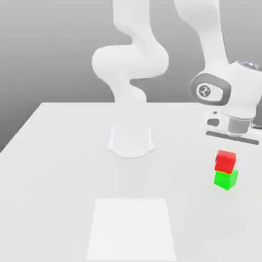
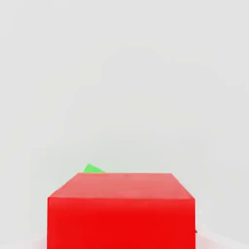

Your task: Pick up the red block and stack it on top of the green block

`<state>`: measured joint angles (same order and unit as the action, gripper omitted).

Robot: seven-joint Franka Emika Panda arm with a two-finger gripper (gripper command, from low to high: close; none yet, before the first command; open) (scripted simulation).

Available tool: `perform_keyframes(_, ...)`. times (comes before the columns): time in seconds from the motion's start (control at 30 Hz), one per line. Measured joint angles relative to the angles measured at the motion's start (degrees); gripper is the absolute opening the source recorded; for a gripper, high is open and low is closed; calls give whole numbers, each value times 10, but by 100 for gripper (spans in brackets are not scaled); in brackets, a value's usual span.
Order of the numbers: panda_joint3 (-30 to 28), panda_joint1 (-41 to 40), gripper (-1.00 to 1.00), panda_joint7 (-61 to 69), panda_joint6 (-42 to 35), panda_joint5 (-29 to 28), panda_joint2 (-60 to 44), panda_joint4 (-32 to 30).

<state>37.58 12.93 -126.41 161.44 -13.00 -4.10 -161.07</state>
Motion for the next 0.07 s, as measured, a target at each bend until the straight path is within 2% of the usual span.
perform_keyframes(0.07,-9,6,-100,-17,13,-23,-13,2)
